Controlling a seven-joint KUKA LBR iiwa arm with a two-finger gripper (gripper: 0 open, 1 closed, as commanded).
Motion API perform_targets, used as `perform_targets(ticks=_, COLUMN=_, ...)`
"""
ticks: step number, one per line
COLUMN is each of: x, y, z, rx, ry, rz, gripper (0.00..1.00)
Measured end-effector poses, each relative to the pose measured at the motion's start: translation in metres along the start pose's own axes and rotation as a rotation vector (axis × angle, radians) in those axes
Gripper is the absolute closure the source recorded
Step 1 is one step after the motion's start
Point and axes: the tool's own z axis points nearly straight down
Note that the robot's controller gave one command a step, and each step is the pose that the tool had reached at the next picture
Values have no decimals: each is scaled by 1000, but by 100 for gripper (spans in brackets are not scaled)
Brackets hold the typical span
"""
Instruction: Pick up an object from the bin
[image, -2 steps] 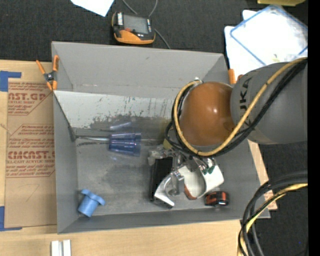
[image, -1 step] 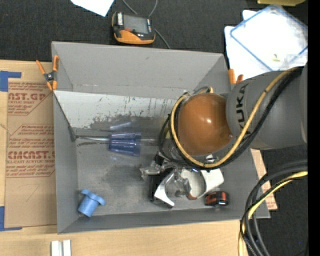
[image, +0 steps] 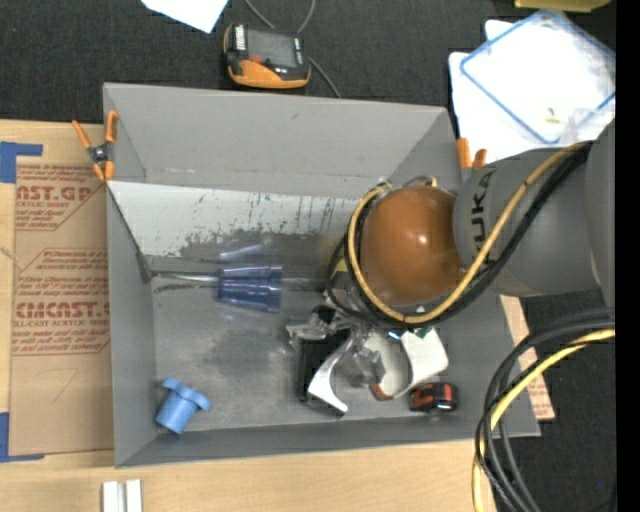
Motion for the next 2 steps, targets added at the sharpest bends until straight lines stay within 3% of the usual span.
perform_targets(ticks=1, x=-17, y=31, z=-1, rx=4, ry=-6, rz=-219, gripper=100)
perform_targets(ticks=2, x=-17, y=31, z=-1, rx=4, ry=-6, rz=-219, gripper=100)
